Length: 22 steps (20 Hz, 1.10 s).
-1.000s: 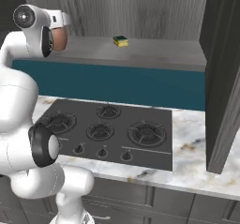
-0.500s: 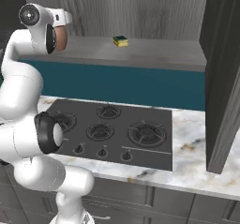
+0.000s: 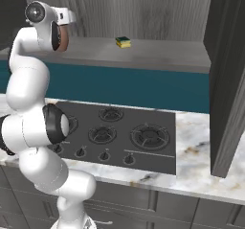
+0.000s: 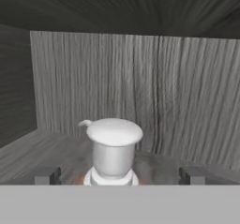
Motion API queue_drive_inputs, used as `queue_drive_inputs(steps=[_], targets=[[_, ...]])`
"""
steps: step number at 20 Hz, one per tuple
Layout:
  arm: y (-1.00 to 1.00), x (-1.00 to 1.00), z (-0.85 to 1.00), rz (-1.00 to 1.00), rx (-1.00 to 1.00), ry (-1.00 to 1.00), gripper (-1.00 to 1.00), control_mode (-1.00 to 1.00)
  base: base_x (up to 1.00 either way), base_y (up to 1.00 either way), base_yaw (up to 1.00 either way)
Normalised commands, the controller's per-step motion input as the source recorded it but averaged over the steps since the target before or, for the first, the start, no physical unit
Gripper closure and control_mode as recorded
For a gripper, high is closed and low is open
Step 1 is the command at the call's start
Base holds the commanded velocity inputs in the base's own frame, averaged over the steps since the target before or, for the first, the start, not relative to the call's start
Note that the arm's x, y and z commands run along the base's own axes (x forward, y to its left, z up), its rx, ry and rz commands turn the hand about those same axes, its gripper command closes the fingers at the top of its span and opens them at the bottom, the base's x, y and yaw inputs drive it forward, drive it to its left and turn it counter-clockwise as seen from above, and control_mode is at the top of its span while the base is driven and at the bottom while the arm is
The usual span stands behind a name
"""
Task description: Locate and retrieve the soap dispenser and sponge from the cabinet. Place them next to the sink.
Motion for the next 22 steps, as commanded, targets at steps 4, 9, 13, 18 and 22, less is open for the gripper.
queue_drive_inputs(steps=[4, 9, 13, 18, 22], targets=[[0.09, 0.31, -0.02, 0.0, 0.0, 0.04, -1.0, -1.0, 0.0, 0.0, 0.0], [0.1, 0.28, -0.05, 0.0, 0.0, 0.04, -1.0, -1.0, 0.0, 0.0, 0.0], [0.05, 0.15, -0.08, 0.0, 0.0, 0.0, -1.0, -1.0, 0.0, 0.0, 0.0], [0.01, 0.0, -0.15, -0.01, 0.01, 0.0, 1.0, -1.0, 0.0, 0.0, 0.0], [0.0, -0.12, -0.1, -0.02, 0.01, 0.01, 1.0, -1.0, 0.0, 0.0, 0.0]])
